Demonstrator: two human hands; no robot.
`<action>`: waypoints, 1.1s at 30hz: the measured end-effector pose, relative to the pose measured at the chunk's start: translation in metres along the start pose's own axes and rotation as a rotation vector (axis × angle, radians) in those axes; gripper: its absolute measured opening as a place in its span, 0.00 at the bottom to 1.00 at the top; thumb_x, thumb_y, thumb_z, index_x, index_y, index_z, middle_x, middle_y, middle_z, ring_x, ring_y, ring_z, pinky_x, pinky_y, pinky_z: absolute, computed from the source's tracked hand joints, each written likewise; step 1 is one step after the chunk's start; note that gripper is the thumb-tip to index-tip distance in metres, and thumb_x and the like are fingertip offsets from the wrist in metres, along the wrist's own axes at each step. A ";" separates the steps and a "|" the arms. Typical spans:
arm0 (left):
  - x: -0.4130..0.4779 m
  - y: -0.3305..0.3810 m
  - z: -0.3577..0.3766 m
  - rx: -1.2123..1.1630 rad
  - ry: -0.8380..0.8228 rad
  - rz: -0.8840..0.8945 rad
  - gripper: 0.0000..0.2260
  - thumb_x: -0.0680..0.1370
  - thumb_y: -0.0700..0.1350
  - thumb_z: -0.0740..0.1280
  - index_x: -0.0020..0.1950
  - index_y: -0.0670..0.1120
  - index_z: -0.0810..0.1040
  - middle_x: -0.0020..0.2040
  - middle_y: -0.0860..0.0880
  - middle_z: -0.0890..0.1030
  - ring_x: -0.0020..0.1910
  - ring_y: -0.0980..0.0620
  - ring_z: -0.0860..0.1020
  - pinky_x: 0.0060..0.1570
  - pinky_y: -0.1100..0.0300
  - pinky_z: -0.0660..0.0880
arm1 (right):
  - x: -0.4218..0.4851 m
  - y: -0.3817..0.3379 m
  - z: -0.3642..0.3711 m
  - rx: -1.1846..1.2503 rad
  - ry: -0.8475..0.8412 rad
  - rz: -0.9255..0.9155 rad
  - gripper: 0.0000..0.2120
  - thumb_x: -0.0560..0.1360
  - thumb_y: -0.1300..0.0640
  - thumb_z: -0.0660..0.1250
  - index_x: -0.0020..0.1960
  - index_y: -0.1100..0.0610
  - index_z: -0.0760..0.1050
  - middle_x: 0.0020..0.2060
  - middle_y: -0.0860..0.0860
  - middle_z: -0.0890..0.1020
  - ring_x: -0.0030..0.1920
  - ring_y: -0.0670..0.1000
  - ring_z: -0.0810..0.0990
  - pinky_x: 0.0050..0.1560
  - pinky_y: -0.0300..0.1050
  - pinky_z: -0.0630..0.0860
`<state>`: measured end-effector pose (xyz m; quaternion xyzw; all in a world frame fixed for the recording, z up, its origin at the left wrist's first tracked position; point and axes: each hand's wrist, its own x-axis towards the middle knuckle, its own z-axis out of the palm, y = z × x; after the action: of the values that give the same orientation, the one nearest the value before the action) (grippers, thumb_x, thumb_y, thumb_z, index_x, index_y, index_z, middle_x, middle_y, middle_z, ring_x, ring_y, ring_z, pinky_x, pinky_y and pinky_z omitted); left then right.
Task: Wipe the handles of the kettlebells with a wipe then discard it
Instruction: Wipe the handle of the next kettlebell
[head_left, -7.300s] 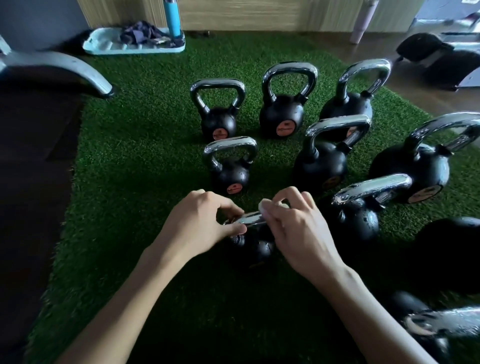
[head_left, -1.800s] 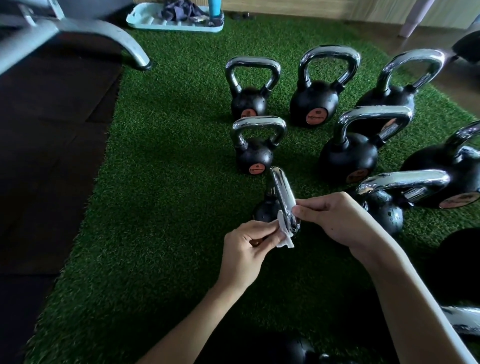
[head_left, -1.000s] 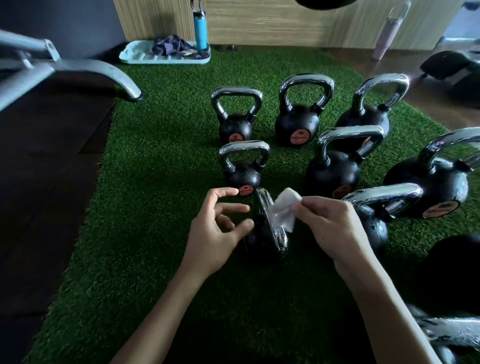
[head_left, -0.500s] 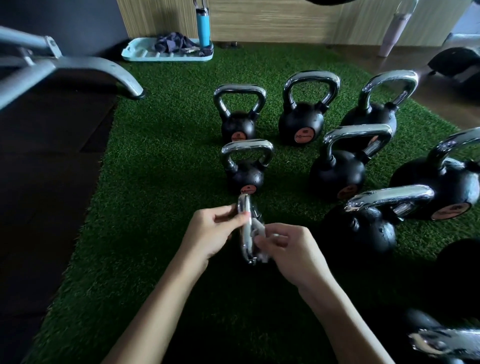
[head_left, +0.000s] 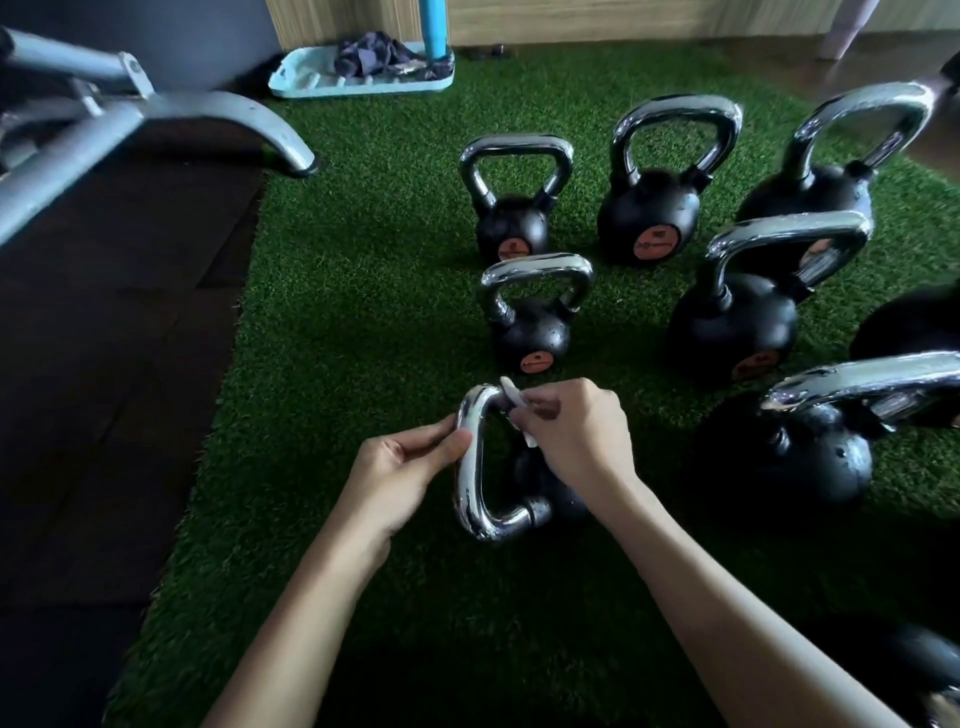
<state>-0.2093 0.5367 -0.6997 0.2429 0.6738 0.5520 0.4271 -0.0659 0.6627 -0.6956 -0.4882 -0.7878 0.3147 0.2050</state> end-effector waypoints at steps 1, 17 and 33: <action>0.000 0.000 0.001 0.002 0.007 0.005 0.10 0.75 0.43 0.74 0.56 0.49 0.85 0.50 0.58 0.86 0.53 0.67 0.81 0.49 0.80 0.72 | -0.001 0.003 0.001 -0.028 -0.016 -0.037 0.08 0.73 0.46 0.73 0.51 0.42 0.85 0.37 0.46 0.86 0.41 0.48 0.83 0.43 0.48 0.80; 0.001 0.002 0.003 0.200 -0.266 0.129 0.31 0.72 0.46 0.74 0.75 0.43 0.72 0.62 0.54 0.83 0.65 0.60 0.78 0.66 0.66 0.72 | 0.012 0.015 -0.020 0.253 -0.036 -0.194 0.10 0.71 0.54 0.78 0.52 0.48 0.86 0.46 0.40 0.87 0.47 0.36 0.83 0.52 0.36 0.78; -0.003 -0.001 0.017 0.215 -0.125 0.185 0.27 0.70 0.52 0.76 0.68 0.51 0.79 0.49 0.51 0.88 0.53 0.61 0.81 0.65 0.60 0.72 | -0.019 0.021 -0.037 0.466 -0.243 -0.014 0.11 0.68 0.53 0.80 0.50 0.49 0.87 0.40 0.45 0.88 0.44 0.47 0.87 0.54 0.52 0.83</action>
<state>-0.1933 0.5430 -0.7005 0.3820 0.6760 0.4973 0.3871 -0.0207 0.6630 -0.6836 -0.3808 -0.7163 0.5425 0.2181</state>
